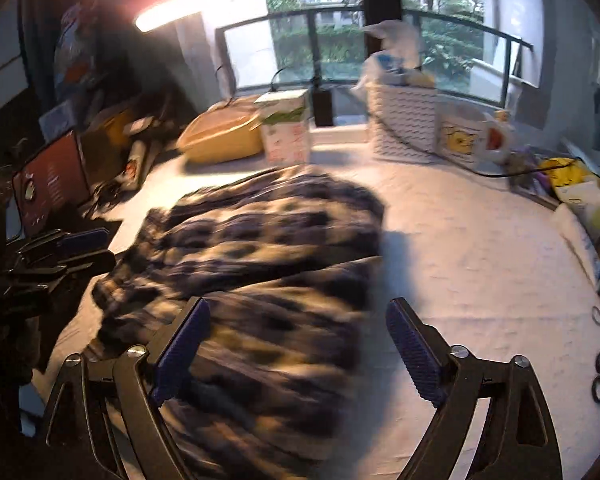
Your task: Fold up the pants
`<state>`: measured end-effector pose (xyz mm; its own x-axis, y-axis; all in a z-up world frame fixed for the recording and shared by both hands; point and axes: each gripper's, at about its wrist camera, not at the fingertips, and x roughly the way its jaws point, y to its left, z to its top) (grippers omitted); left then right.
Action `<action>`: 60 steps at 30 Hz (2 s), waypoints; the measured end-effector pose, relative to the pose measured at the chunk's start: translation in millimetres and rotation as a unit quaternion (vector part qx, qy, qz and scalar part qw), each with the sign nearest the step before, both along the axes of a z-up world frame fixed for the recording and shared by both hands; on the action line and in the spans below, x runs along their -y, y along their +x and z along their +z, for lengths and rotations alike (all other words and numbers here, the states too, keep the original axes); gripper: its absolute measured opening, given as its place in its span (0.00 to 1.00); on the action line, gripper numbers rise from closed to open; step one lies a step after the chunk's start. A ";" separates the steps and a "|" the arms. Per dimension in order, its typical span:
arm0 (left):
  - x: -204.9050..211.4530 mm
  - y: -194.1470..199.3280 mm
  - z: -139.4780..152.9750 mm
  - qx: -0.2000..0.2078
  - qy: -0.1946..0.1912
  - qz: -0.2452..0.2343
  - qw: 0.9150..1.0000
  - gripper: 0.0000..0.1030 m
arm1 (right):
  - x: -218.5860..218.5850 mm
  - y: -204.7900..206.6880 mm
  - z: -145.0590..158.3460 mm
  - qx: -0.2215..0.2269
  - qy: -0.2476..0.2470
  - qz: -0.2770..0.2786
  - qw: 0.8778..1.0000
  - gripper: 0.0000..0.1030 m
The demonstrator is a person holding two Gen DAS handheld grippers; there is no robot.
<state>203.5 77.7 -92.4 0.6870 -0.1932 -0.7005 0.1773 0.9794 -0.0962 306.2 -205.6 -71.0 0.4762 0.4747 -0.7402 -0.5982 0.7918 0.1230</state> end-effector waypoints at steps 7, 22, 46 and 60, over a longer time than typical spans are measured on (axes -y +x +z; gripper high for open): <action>-6.3 50.3 -24.2 -0.048 0.017 -0.005 0.999 0.04 | 17.3 36.2 -11.5 -0.004 0.004 -0.007 1.000 0.47; -37.0 84.6 -29.2 -0.031 -0.011 0.058 0.998 0.04 | -47.5 112.2 -40.0 -0.010 -0.015 0.081 0.997 0.36; 5.3 22.1 -31.6 -0.040 -0.026 -0.016 0.999 0.48 | -81.8 27.4 -45.8 -0.027 -0.066 0.191 0.979 0.63; 7.5 21.9 -34.0 -0.044 -0.011 -0.013 0.999 0.48 | -3.2 -4.2 -60.0 -0.016 -0.109 0.159 0.981 0.76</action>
<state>225.4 70.2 -126.4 0.6170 -0.2265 -0.7537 0.1935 0.9720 -0.1337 302.1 -202.4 -131.0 0.3053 0.4245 -0.8524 -0.8179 0.5753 -0.0065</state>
